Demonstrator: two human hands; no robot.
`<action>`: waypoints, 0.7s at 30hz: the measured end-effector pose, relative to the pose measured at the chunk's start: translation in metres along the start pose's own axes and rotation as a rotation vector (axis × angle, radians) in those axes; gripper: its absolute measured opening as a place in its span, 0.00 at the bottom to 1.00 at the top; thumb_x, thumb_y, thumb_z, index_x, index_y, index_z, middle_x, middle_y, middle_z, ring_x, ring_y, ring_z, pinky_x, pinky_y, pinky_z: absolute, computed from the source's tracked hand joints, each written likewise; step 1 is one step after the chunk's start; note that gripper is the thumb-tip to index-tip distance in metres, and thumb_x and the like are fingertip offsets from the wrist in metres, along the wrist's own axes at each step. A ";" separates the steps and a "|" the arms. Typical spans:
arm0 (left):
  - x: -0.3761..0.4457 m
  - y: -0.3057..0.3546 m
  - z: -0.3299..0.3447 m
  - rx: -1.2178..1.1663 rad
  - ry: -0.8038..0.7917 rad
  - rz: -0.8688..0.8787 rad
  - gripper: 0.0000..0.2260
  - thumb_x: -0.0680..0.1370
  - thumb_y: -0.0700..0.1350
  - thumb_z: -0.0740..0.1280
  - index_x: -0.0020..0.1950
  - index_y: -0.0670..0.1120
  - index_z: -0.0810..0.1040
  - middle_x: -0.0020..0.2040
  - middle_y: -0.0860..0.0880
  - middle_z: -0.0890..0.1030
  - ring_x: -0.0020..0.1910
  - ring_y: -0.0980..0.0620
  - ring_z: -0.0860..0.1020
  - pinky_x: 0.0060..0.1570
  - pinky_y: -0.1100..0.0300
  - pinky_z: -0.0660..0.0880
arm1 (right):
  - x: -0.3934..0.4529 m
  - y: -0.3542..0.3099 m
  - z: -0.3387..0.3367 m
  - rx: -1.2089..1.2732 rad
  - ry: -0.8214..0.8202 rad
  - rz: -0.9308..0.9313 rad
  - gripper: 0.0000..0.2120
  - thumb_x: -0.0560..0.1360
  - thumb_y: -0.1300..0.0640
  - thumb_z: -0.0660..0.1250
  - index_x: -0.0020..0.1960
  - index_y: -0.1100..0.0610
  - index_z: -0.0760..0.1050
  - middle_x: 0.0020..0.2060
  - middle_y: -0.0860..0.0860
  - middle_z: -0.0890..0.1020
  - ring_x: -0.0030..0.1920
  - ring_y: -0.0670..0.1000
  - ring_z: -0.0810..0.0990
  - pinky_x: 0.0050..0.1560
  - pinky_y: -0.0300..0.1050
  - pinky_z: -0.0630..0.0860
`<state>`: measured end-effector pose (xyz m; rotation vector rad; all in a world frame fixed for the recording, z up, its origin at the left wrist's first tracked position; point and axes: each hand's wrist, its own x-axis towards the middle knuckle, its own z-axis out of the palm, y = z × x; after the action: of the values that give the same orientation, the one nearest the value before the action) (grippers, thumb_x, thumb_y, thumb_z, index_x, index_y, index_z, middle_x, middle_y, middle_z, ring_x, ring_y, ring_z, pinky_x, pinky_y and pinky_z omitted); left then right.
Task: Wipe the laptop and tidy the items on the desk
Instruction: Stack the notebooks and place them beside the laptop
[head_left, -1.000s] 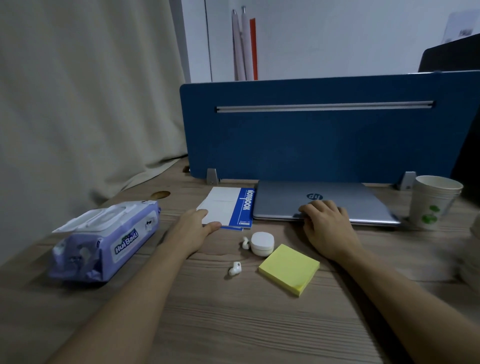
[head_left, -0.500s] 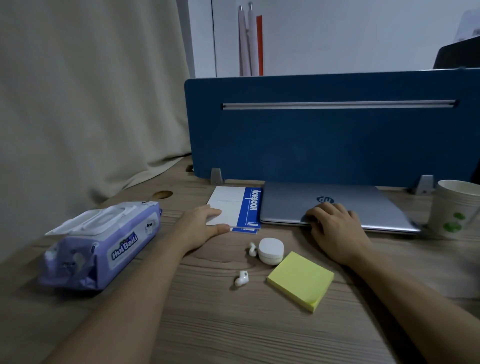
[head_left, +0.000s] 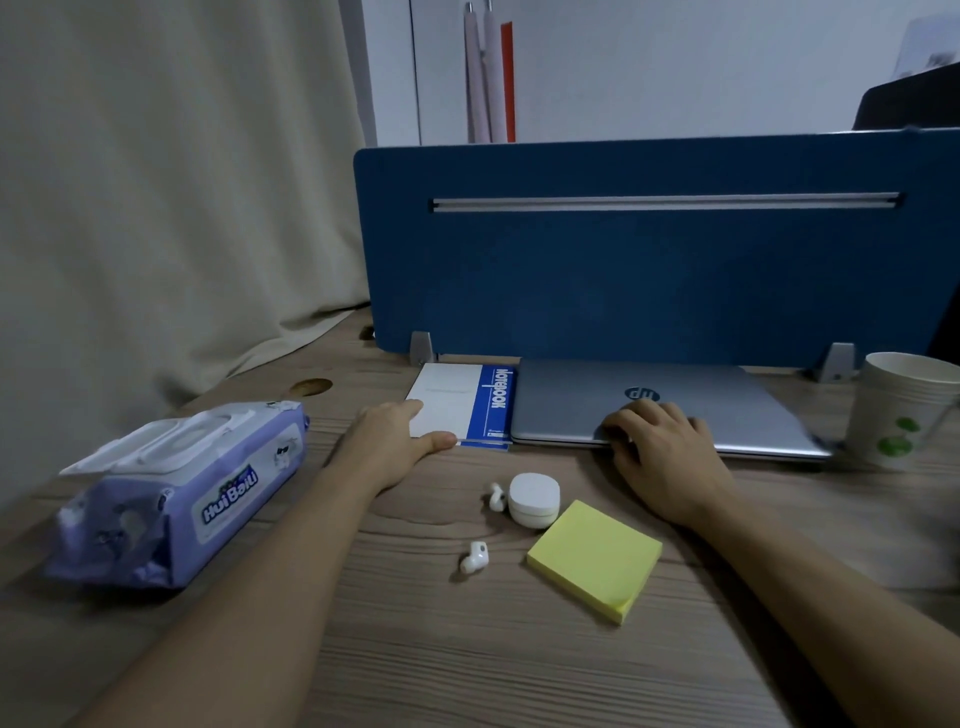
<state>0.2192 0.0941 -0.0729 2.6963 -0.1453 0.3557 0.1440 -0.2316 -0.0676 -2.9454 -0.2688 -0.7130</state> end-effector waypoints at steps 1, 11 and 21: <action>0.000 -0.001 0.001 -0.018 0.001 0.011 0.38 0.69 0.70 0.67 0.73 0.49 0.69 0.71 0.44 0.73 0.68 0.44 0.71 0.60 0.49 0.71 | 0.000 0.000 0.001 0.000 0.001 -0.001 0.13 0.80 0.47 0.56 0.62 0.45 0.72 0.60 0.46 0.74 0.59 0.51 0.71 0.56 0.52 0.67; -0.001 -0.001 0.003 -0.052 0.080 0.058 0.33 0.71 0.64 0.71 0.71 0.52 0.70 0.68 0.49 0.75 0.64 0.50 0.73 0.51 0.56 0.68 | -0.002 0.001 0.000 0.010 -0.013 -0.006 0.14 0.79 0.47 0.56 0.63 0.45 0.72 0.61 0.46 0.74 0.61 0.51 0.70 0.58 0.52 0.67; -0.037 0.020 -0.007 0.014 0.044 0.234 0.23 0.78 0.59 0.63 0.71 0.54 0.69 0.72 0.53 0.68 0.71 0.49 0.61 0.66 0.52 0.63 | -0.019 -0.005 -0.010 0.147 -0.011 -0.006 0.15 0.77 0.52 0.62 0.63 0.51 0.75 0.60 0.51 0.77 0.58 0.56 0.73 0.56 0.54 0.72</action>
<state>0.1791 0.0803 -0.0688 2.6884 -0.4493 0.4870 0.1218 -0.2310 -0.0672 -2.8116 -0.3167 -0.6489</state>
